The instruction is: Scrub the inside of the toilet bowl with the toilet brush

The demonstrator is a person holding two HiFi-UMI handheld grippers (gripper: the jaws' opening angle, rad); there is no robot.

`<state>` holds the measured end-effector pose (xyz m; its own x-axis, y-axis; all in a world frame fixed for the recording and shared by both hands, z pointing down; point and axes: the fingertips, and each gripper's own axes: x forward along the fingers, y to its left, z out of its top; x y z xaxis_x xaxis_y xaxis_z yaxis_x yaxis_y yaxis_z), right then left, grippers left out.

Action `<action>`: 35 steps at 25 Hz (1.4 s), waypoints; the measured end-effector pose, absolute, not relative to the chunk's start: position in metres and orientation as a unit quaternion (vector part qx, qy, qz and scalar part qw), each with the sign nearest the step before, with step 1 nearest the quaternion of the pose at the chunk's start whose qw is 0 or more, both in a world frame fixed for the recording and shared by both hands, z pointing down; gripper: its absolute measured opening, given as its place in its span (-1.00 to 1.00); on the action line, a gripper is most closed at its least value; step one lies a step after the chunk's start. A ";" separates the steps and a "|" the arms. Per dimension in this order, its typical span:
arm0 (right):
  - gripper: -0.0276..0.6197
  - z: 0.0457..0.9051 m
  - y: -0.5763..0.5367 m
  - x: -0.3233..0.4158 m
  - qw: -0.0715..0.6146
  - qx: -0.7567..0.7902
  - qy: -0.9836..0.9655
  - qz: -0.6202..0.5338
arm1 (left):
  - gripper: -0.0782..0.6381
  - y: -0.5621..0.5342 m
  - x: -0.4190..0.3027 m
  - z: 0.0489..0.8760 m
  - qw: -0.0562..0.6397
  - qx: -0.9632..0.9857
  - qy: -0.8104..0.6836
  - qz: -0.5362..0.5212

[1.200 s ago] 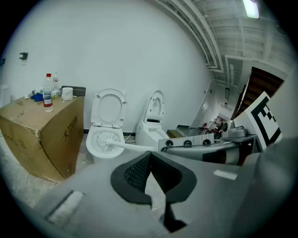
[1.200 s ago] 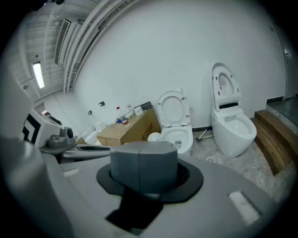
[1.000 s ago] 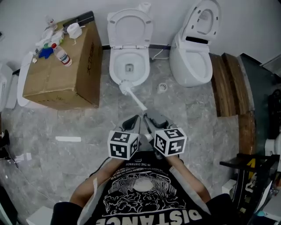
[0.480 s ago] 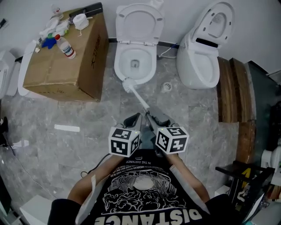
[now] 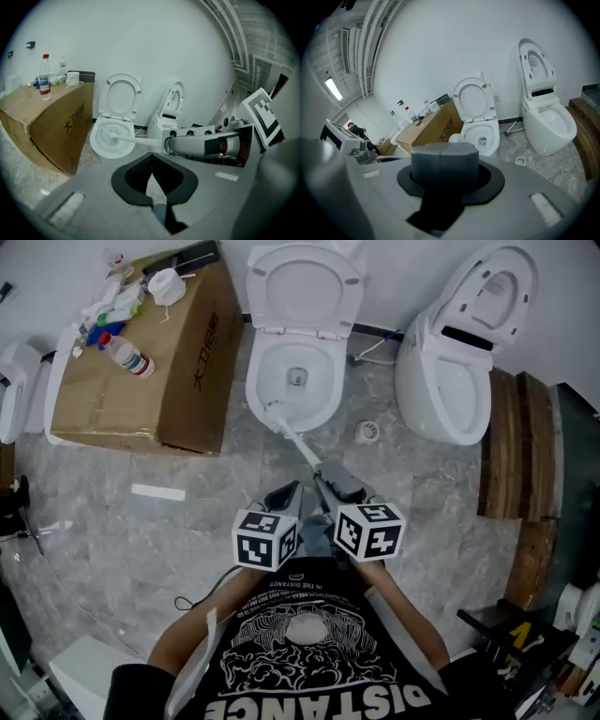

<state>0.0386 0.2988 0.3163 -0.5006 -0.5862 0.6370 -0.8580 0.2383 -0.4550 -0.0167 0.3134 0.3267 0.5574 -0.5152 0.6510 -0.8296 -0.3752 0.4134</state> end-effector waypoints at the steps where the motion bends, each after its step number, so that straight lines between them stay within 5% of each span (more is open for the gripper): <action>1: -0.45 0.319 0.291 0.041 0.170 0.465 -0.770 0.403 | -0.80 0.307 -0.015 0.330 0.372 0.797 -0.425 0.216; 21: -0.45 0.357 0.217 0.093 0.160 0.427 -0.767 0.450 | -0.80 0.218 0.011 0.330 0.334 0.767 -0.485 0.257; 35: -0.45 0.405 0.169 0.065 0.221 0.439 -0.733 0.469 | -0.80 0.152 -0.016 0.365 0.364 0.776 -0.437 0.272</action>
